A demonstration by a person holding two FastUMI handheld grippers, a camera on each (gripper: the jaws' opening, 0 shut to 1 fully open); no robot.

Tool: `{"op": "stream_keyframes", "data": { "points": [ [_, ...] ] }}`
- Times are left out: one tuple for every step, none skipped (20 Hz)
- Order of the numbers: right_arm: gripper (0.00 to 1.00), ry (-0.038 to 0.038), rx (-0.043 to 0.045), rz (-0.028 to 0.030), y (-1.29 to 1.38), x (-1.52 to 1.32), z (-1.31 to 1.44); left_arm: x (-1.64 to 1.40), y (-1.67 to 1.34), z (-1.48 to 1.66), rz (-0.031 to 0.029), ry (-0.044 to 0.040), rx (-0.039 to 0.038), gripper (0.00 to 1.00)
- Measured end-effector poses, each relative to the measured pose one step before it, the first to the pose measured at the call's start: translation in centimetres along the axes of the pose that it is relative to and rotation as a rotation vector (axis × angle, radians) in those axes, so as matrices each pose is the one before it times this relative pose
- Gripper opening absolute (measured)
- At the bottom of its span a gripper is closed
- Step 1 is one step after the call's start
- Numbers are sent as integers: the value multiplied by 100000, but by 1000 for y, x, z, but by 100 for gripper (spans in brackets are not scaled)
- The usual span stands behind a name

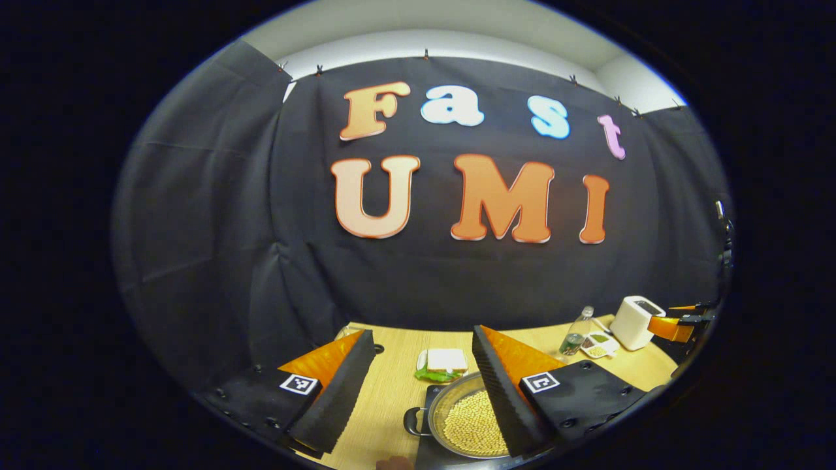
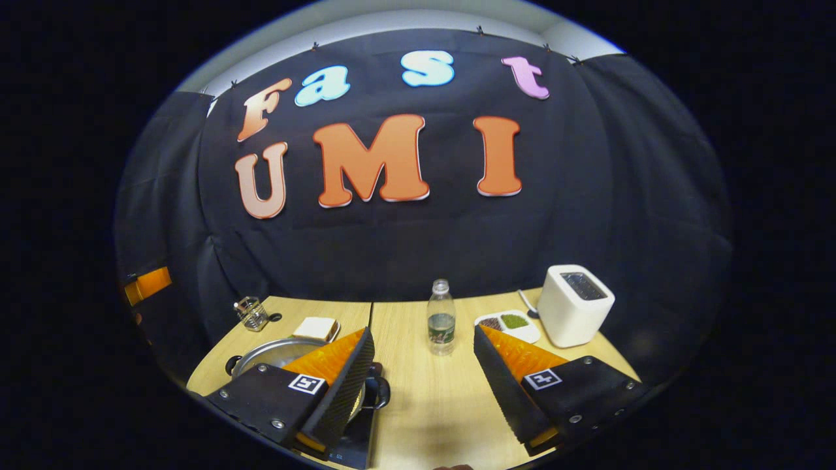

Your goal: First push the handle of the pot to place it horizontally, then grasp the pot with both hands and set it on the induction cooktop.

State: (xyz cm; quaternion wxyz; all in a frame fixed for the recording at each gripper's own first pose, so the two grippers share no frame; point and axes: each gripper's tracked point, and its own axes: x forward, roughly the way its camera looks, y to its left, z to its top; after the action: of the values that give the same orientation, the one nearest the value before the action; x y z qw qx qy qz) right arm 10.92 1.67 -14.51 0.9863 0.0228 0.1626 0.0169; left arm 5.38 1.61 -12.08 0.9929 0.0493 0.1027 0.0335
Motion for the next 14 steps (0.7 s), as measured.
{"op": "stream_keyframes", "data": {
  "points": [
    [95, -2388, 33, -184, -516, -1297, 1157, -1247, 798, 1430, 1256, -2986, 231, 96],
    [95, -2440, -56, -134, -563, -1331, 1448, -1079, 819, 971, 1471, -3468, 521, 98],
    [95, -2721, -496, -675, -788, -1549, 1067, -674, 1413, 1437, 2063, -3104, 1254, 99],
    [95, -2862, -757, -1475, -945, -1150, 1291, -1071, 1522, 1376, 2888, -2148, 1250, 99],
    [95, -2831, -1054, -2539, -1123, -1065, 1187, -1049, 1368, 1364, 2661, -1512, -864, 99],
    [95, -1850, -1696, -2391, -1075, -857, 829, -834, 789, 1029, 195, -586, -2068, 98],
    [95, -1118, -1294, -1728, -800, -1024, 535, -998, 465, 1119, -1206, 231, -3470, 99],
    [95, -235, 79, -416, -628, -893, 391, -1125, 261, 1089, -1906, -420, -4379, 99],
    [95, 268, 1008, 409, -301, -889, 276, -749, 785, 1069, -1609, -1039, -2944, 99],
    [100, 565, 862, 327, -469, -856, 135, -752, 777, 1055, -290, -2013, -1238, 99],
    [100, -99, 336, -752, -753, -689, 131, -842, 1103, 976, 292, -2208, 284, 99],
    [95, -1264, -1231, -3253, -1381, -650, 317, -765, 1076, 848, 2141, -2820, 1170, 98],
    [95, -1281, -1051, -2566, -1153, -601, 249, -357, 848, 764, 3125, -2610, 1368, 98],
    [95, -864, 217, -1565, -894, -721, 254, -441, 590, 558, 2184, -1822, 1133, 96]
  ]
}}
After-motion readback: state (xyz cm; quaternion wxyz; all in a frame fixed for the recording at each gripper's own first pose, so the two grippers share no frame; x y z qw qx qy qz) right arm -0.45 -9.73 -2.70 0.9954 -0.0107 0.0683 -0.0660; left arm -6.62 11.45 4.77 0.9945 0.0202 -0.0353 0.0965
